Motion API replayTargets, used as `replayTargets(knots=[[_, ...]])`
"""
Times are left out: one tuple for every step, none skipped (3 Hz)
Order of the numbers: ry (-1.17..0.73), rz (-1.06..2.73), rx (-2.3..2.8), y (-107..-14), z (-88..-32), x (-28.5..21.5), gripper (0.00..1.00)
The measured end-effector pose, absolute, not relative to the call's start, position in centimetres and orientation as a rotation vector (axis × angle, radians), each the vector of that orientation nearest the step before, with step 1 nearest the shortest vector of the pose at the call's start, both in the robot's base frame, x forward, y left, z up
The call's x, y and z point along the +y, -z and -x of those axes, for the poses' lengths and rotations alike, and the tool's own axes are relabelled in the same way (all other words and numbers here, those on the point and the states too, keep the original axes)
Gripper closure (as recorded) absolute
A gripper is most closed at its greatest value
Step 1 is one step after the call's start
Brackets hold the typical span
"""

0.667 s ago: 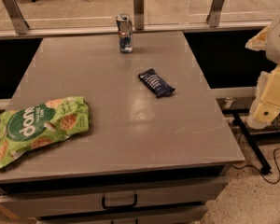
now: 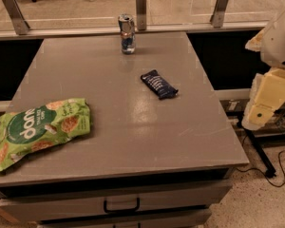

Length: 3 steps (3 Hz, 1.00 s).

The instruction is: Move rxbar blueberry near green rice chip bag

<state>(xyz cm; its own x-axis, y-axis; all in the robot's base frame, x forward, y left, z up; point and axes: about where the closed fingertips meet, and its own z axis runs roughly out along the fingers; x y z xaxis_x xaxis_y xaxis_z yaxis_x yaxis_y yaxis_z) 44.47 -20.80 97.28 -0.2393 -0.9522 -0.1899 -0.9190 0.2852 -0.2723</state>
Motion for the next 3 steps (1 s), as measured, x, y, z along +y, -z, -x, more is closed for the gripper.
replayTargets(knots=[[0.113, 1.548, 2.272, -95.9, -45.0, -19.4, 0.0], [0.004, 1.369, 2.246, -94.0, -46.0, -18.5, 0.0], [-0.088, 1.205, 2.152, -93.5, -46.6, -19.0, 0.0]])
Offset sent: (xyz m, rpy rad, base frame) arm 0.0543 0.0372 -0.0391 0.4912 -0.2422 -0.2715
